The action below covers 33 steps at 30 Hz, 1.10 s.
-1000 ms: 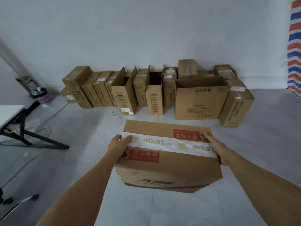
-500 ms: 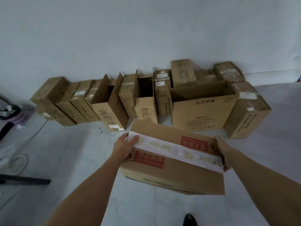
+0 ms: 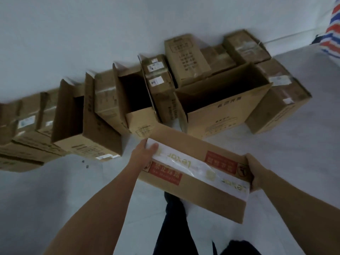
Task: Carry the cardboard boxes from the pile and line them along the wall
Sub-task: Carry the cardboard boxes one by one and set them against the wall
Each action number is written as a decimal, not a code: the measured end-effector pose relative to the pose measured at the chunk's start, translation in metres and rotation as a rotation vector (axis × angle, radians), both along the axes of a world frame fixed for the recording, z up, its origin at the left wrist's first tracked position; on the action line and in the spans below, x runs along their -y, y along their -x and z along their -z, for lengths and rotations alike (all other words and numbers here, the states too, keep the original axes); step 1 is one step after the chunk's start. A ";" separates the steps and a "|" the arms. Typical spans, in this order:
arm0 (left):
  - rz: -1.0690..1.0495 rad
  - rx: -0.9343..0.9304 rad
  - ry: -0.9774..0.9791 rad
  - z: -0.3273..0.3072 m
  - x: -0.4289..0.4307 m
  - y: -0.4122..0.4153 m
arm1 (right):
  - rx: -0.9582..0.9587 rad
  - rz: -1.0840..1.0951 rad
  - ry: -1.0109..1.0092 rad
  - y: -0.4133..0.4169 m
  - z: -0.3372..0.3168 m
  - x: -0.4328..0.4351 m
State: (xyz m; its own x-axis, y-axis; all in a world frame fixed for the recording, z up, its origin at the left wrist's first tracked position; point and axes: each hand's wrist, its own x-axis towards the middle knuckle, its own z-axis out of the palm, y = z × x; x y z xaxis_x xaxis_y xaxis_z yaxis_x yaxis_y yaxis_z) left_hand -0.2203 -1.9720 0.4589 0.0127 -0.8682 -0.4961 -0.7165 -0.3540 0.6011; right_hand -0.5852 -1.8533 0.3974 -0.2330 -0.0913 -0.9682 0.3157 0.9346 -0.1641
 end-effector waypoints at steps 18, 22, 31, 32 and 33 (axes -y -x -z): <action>-0.265 -0.170 -0.353 0.209 0.141 0.038 | 0.185 0.755 -0.023 -0.121 0.165 0.060; -0.233 -0.159 -0.307 0.244 0.158 0.030 | 0.211 0.754 0.022 -0.124 0.203 0.087; -0.233 -0.188 -0.305 0.336 0.191 0.020 | 0.145 0.649 -0.007 -0.114 0.305 0.125; -0.234 -0.177 -0.316 0.349 0.191 0.021 | 0.123 0.637 -0.029 -0.110 0.320 0.127; -0.230 -0.166 -0.327 0.358 0.191 0.023 | 0.097 0.631 -0.048 -0.106 0.331 0.128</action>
State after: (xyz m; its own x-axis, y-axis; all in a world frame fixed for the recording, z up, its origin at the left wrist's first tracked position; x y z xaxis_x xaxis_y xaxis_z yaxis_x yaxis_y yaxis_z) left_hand -0.2432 -2.1629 0.1012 0.0847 -0.6489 -0.7562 -0.4994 -0.6843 0.5313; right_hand -0.4794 -1.9817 0.0668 -0.1388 0.0789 -0.9872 0.8188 0.5699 -0.0695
